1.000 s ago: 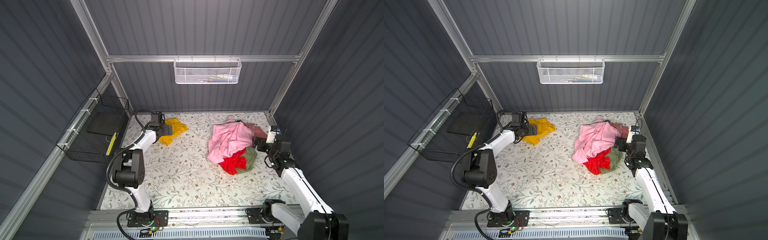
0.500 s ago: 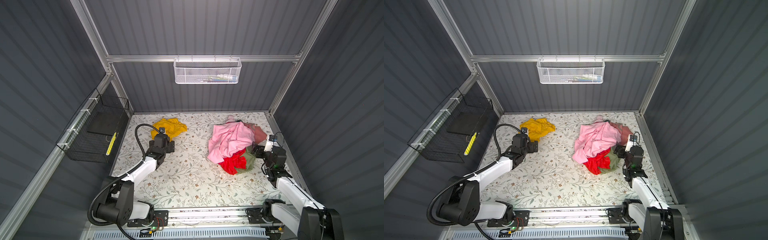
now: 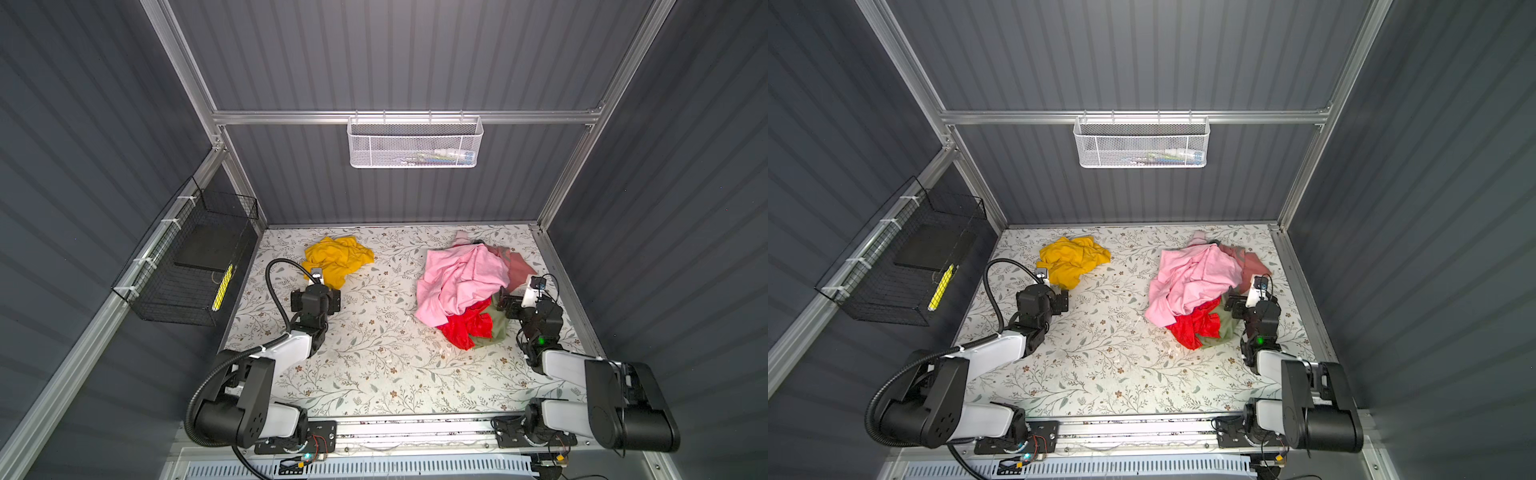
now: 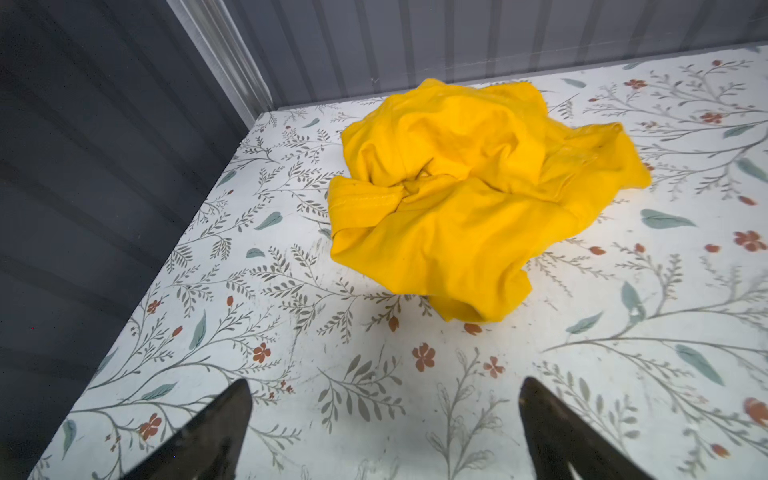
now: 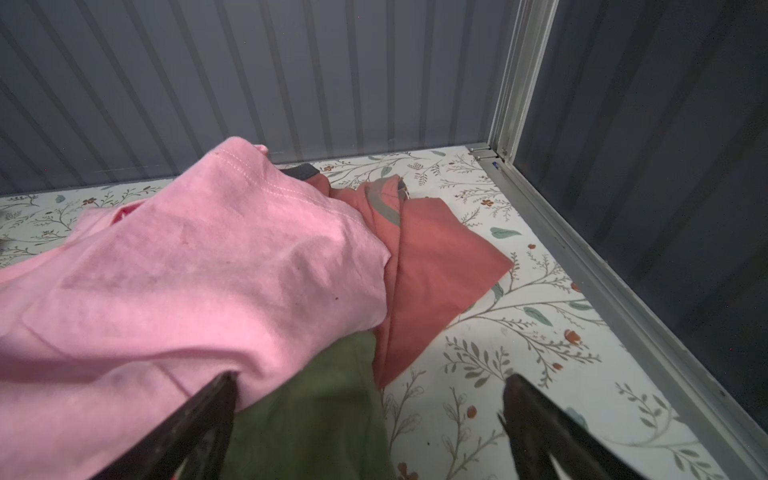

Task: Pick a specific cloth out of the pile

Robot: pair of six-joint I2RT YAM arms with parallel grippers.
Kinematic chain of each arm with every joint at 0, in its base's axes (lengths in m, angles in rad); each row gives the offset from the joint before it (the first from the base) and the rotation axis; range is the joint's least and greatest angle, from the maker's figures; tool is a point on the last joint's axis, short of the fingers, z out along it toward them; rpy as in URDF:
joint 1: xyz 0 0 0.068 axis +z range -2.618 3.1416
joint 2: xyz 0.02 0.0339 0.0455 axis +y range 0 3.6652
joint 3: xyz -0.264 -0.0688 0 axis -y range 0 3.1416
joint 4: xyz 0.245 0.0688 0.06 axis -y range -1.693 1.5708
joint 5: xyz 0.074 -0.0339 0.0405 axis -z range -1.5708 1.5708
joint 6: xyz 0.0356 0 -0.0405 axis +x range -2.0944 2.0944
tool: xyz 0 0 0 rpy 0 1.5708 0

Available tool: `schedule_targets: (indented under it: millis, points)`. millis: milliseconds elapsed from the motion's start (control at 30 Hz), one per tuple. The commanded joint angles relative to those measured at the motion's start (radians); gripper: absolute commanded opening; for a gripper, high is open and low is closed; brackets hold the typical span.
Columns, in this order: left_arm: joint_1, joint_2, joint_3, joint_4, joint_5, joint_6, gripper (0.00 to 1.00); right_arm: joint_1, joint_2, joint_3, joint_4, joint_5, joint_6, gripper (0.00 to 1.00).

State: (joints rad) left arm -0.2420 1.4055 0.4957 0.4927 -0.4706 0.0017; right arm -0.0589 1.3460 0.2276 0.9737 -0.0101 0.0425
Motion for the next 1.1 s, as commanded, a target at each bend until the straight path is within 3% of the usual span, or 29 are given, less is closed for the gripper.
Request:
schedule_targets:
  millis: [0,33,133,200,333,367,433,500,1067]
  points:
    - [0.054,0.036,-0.027,0.143,0.055,0.018,1.0,0.002,0.106,-0.003,0.186,-0.042,-0.016,0.99]
    - [0.071,0.049,-0.044,0.19,0.062,0.017,1.0,0.004,0.135,-0.002,0.235,-0.053,-0.019,0.99]
    - [0.118,0.108,-0.078,0.316,0.096,-0.009,1.0,0.002,0.089,0.037,0.075,-0.048,-0.017,0.99]
    - [0.131,0.173,-0.076,0.381,0.095,-0.019,1.0,0.002,0.117,0.05,0.103,-0.051,-0.017,0.99]
    - [0.138,0.323,-0.035,0.471,0.128,0.002,1.0,0.001,0.112,0.1,-0.004,-0.024,-0.005,0.99]
    - [0.145,0.292,-0.028,0.387,0.146,-0.02,1.0,0.001,0.116,0.095,0.013,-0.024,-0.004,0.99]
    - [0.15,0.318,-0.041,0.473,0.146,-0.008,1.0,0.001,0.11,0.1,-0.01,-0.023,-0.005,0.99]
    - [0.15,0.301,-0.029,0.408,0.146,-0.018,1.0,0.001,0.114,0.096,0.003,-0.025,-0.004,0.99]
    - [0.148,0.312,-0.036,0.445,0.134,-0.015,1.0,0.0,0.113,0.099,-0.001,-0.024,-0.006,0.99]
